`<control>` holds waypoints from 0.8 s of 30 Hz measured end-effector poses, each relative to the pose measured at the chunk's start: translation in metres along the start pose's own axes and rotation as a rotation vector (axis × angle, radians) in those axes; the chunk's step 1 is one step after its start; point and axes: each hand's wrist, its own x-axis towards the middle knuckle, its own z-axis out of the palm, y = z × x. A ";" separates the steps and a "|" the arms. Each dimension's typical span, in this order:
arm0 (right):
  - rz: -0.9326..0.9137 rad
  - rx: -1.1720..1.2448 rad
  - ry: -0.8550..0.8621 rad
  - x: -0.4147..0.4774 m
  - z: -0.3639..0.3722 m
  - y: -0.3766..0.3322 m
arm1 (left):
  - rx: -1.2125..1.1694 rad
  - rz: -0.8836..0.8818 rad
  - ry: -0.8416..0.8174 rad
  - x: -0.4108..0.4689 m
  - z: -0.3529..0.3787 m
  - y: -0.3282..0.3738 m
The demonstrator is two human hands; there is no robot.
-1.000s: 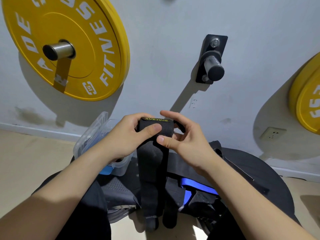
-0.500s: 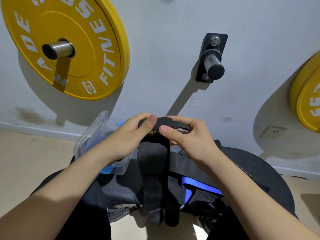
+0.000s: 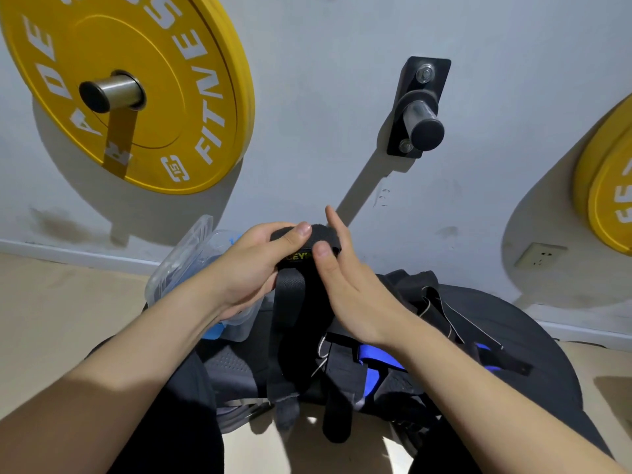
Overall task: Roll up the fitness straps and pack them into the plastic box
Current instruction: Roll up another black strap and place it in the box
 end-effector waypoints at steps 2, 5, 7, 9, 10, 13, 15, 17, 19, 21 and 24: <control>0.004 0.004 -0.012 0.002 -0.001 -0.003 | 0.135 0.037 0.050 0.002 -0.002 -0.002; 0.011 0.238 0.103 0.011 -0.002 -0.011 | 0.323 0.145 0.108 0.003 -0.001 -0.002; 0.088 0.361 0.151 0.017 -0.004 -0.012 | 0.428 0.231 0.121 0.003 -0.002 -0.002; 0.165 0.489 0.129 0.020 -0.005 -0.010 | 0.524 0.293 0.163 0.003 -0.004 -0.005; 0.177 0.568 0.129 0.020 -0.004 -0.009 | 0.560 0.316 0.191 0.003 -0.004 -0.005; 0.219 0.695 0.121 0.015 0.000 -0.006 | 0.641 0.362 0.276 0.004 -0.005 -0.006; 0.263 0.656 0.092 0.012 0.004 -0.005 | 0.680 0.333 0.311 0.005 -0.009 -0.005; 0.296 0.661 0.084 0.012 0.002 -0.004 | 0.706 0.313 0.326 0.005 -0.012 -0.007; 0.333 0.748 0.079 0.012 -0.003 -0.004 | 0.694 0.313 0.320 0.005 -0.012 -0.007; 0.355 0.831 0.031 0.013 -0.006 -0.007 | 0.667 0.294 0.255 0.005 -0.010 -0.006; 0.329 0.850 0.020 0.012 -0.006 -0.007 | 0.692 0.278 0.183 0.002 -0.006 -0.007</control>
